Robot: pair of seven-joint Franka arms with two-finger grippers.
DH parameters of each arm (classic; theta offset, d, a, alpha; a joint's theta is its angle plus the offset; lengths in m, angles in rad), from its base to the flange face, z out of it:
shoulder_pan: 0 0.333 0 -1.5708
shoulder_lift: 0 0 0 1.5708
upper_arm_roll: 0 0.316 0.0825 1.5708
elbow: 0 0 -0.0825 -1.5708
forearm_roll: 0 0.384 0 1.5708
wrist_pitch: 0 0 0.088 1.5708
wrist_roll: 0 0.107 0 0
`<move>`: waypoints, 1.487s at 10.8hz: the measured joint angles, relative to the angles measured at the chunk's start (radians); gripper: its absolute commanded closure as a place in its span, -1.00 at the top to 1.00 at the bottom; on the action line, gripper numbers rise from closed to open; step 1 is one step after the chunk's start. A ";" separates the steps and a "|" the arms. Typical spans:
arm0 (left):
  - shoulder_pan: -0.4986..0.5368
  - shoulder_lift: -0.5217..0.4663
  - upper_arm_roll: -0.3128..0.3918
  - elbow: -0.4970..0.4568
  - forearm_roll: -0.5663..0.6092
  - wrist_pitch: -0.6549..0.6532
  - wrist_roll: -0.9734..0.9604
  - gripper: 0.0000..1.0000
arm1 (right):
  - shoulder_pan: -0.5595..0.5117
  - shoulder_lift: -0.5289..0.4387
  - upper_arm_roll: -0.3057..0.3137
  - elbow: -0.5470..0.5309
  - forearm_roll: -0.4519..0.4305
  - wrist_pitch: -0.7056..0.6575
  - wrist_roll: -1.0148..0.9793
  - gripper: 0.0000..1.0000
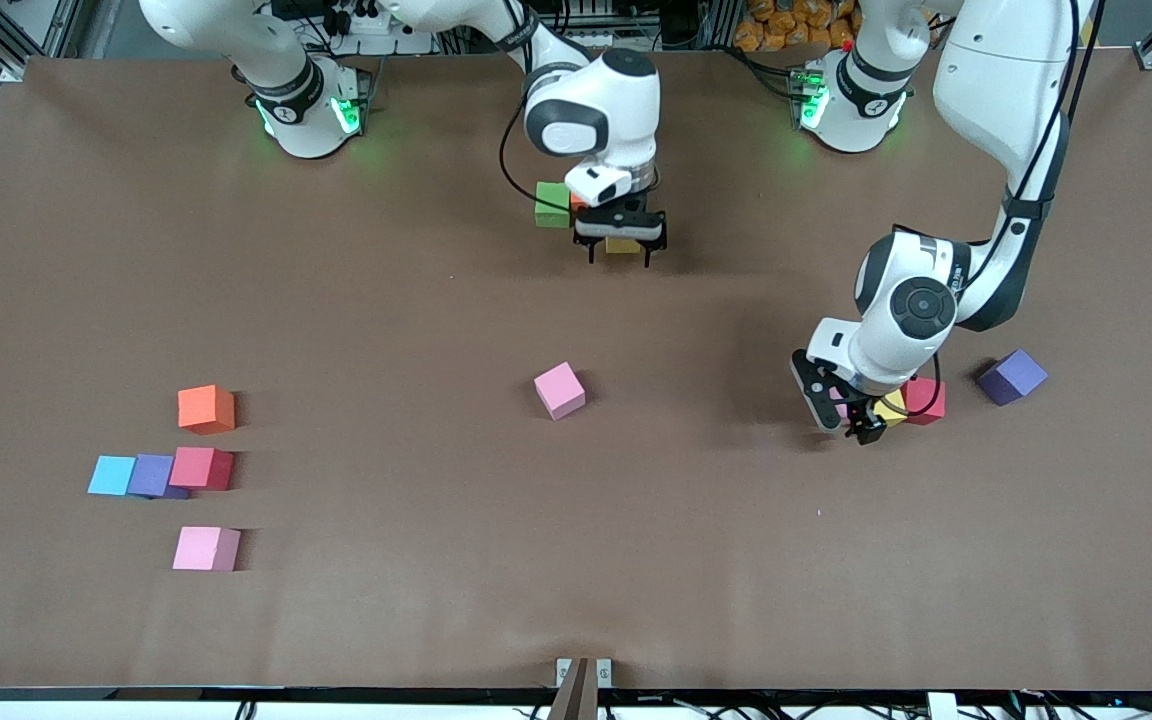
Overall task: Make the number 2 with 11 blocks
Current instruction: 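Lift the pink cube with the left gripper while the right gripper grasps pink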
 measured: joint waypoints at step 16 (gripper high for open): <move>-0.164 -0.047 -0.182 0.228 -0.012 -0.340 -1.317 -1.00 | -0.312 0.168 -0.015 0.124 0.035 0.247 -0.754 1.00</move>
